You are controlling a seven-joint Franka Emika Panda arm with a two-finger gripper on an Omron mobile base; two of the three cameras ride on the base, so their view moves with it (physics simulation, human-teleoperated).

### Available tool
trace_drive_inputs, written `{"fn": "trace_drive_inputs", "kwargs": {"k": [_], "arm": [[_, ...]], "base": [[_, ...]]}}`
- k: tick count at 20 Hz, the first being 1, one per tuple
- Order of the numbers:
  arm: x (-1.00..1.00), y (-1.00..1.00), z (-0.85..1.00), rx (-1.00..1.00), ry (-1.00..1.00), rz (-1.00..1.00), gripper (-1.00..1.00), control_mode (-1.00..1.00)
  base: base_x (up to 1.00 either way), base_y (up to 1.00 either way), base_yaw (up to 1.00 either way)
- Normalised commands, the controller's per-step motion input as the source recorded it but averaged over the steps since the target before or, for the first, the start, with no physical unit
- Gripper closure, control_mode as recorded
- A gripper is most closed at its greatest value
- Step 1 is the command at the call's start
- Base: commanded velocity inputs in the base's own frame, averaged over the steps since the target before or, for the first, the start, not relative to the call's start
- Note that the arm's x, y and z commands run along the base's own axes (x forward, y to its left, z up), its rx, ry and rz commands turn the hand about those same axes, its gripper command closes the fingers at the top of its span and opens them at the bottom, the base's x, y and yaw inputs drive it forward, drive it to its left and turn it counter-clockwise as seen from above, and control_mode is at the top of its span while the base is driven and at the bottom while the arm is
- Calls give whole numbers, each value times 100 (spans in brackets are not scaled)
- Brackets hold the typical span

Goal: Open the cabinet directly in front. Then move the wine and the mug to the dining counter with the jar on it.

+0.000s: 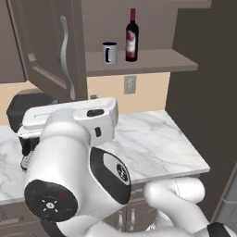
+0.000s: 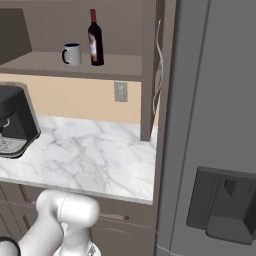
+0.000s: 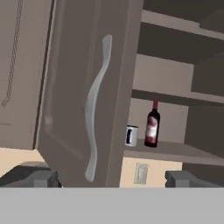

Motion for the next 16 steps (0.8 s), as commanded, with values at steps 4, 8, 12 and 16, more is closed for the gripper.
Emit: {"fn": "trace_drive_inputs", "kwargs": {"k": [4,8,12,16], "arm": [[0,-75,-14,5,17,50,-100,-100],[0,-42,-10,3,15,64,-100,-100],[15,-9,-11,6,9,76,-100,-100],[29,0,-10,15,8,80,-100,-100]], "base": [[0,0,0],[0,0,0],[0,0,0],[0,0,0]]}}
